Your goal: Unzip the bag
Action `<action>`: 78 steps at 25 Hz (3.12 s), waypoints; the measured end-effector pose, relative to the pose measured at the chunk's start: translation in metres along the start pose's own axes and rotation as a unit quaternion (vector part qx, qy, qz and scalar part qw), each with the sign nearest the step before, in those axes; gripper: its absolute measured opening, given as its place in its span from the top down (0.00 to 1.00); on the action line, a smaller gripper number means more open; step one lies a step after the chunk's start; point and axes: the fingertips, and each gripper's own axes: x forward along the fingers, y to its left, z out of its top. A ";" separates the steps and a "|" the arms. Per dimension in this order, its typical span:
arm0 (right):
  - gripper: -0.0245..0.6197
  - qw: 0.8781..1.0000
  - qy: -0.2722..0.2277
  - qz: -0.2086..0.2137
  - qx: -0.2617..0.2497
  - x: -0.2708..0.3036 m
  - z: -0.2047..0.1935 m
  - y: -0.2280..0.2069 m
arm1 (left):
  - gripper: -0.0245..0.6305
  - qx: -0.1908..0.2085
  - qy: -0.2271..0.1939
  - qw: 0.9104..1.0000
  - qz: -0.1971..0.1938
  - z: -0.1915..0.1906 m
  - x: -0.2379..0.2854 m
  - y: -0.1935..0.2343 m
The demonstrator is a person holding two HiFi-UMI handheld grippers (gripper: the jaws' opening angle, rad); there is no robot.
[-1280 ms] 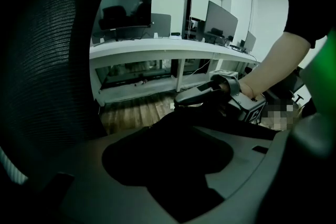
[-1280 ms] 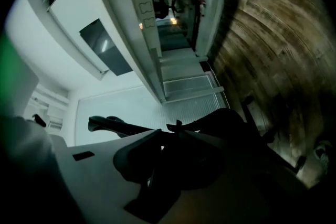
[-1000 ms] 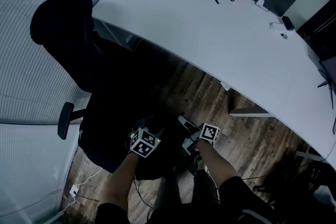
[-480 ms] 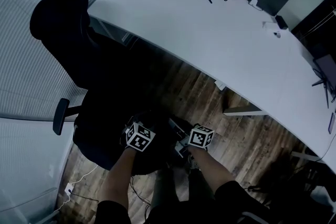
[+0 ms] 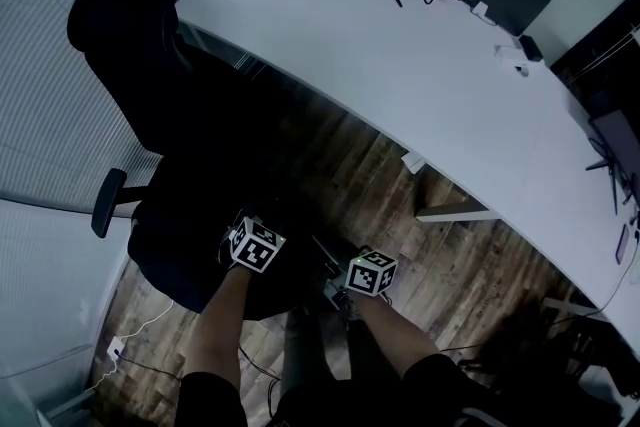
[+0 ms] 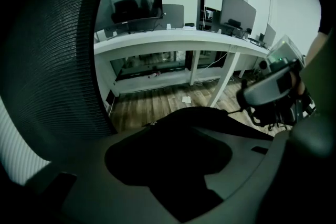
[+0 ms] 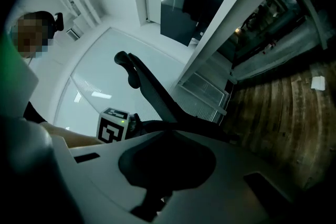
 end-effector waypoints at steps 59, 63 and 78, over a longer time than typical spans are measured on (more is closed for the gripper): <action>0.89 0.965 0.170 0.059 -0.191 -0.099 -0.115 0.138 | 0.64 -0.051 0.012 0.993 0.102 -0.016 -0.045 -0.030; 0.89 0.963 0.168 0.058 -0.205 -0.112 -0.100 0.145 | 0.65 -0.075 -0.028 0.990 0.114 -0.004 -0.076 -0.038; 0.89 0.951 0.134 0.048 -0.274 -0.128 -0.028 0.171 | 0.67 -0.111 -0.162 0.964 0.182 0.033 -0.191 -0.081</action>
